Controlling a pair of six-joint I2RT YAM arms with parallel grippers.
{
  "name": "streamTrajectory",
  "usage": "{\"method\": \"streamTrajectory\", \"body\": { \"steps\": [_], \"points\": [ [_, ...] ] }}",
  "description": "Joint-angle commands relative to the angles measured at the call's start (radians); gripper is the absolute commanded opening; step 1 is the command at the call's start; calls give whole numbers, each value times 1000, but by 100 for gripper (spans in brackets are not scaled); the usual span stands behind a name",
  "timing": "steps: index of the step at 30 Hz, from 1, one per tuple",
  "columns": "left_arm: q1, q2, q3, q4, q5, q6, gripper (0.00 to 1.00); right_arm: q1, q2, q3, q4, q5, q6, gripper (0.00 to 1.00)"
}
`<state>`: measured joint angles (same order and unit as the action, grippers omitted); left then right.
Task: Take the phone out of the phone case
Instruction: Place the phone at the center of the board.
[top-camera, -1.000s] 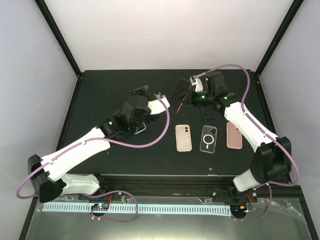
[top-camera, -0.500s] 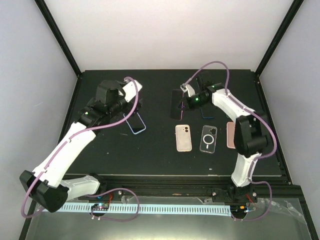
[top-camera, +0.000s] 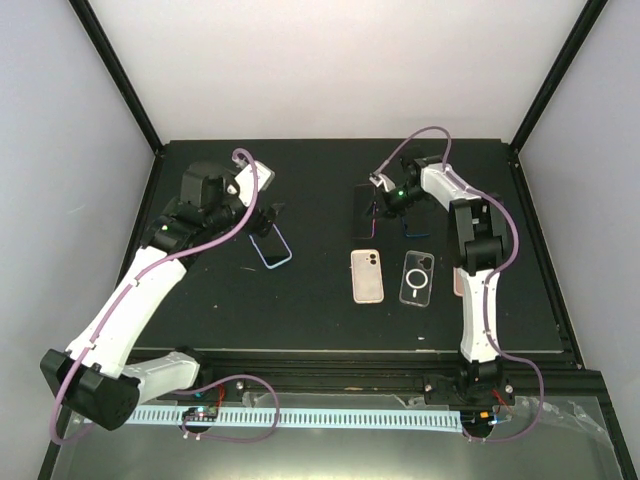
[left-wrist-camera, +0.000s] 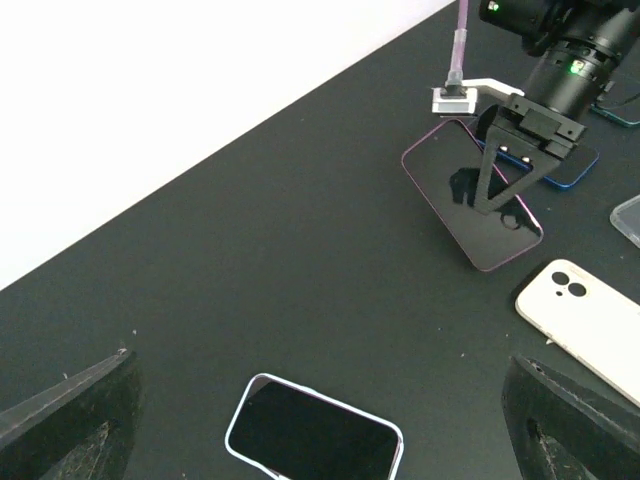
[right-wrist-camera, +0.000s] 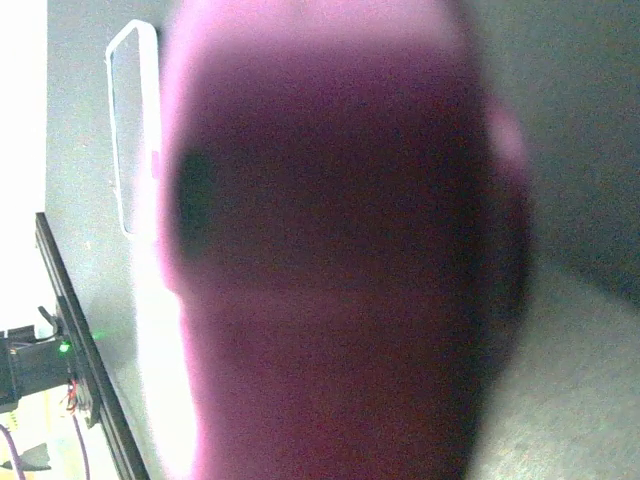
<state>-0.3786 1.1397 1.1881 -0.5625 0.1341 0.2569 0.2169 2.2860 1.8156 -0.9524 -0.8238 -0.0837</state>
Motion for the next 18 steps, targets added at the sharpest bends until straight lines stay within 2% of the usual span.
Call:
{"method": "streamTrajectory", "body": {
  "steps": [1, 7, 18],
  "points": [
    [19, -19, -2, 0, 58, -35, 99, -17, 66, 105, -91, -125, -55, 1],
    [28, -19, -11, 3, 75, -47, 99, -24, 112, 120, -99, -171, -46, 2],
    [32, -38, -72, 45, 29, -114, 99, -57, 146, 157, -97, -107, -28, 21]
  ]
}}
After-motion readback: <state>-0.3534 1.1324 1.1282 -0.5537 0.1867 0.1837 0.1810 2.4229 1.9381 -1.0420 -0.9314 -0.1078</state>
